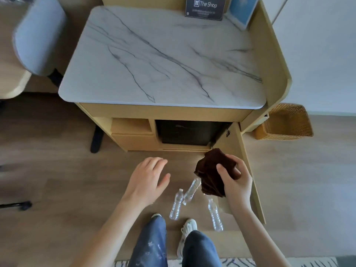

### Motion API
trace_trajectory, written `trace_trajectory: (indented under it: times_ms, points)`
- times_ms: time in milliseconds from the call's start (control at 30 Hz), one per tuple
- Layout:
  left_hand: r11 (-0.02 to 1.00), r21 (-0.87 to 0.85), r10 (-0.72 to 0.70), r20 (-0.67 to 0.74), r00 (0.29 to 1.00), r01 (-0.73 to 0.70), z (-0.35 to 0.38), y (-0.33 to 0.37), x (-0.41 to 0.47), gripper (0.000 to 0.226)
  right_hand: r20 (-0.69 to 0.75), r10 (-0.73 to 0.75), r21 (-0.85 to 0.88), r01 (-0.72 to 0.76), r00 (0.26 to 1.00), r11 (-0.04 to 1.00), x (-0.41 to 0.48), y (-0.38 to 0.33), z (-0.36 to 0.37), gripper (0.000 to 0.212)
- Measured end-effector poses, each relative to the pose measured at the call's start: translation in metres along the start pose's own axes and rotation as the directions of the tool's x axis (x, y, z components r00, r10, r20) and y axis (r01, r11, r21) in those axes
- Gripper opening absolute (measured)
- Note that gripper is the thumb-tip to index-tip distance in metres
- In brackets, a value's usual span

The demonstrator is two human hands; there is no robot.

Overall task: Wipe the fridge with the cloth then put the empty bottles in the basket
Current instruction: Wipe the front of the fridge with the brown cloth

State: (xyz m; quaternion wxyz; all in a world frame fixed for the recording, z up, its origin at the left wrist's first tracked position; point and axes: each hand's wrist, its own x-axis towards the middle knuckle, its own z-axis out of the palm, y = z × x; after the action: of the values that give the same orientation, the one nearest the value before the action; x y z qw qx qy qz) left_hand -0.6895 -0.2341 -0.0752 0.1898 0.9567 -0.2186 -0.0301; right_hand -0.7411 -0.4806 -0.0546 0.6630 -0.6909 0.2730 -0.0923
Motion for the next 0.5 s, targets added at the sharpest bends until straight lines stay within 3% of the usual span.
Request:
trace_trajectory:
  times_ms: [233, 500]
  points:
    - [0.999, 0.006, -0.036, 0.009, 0.999, 0.036, 0.071, -0.035, 0.06, 0.038, 0.051, 0.032, 0.043, -0.034, 0.998, 0.999, 0.079, 0.064, 0.034, 0.031]
    - [0.995, 0.013, 0.1, -0.051, 0.994, -0.1, 0.242, -0.134, 0.131, 0.049, 0.054, -0.012, 0.079, 0.008, 0.998, 0.997, 0.181, 0.234, 0.109, 0.03]
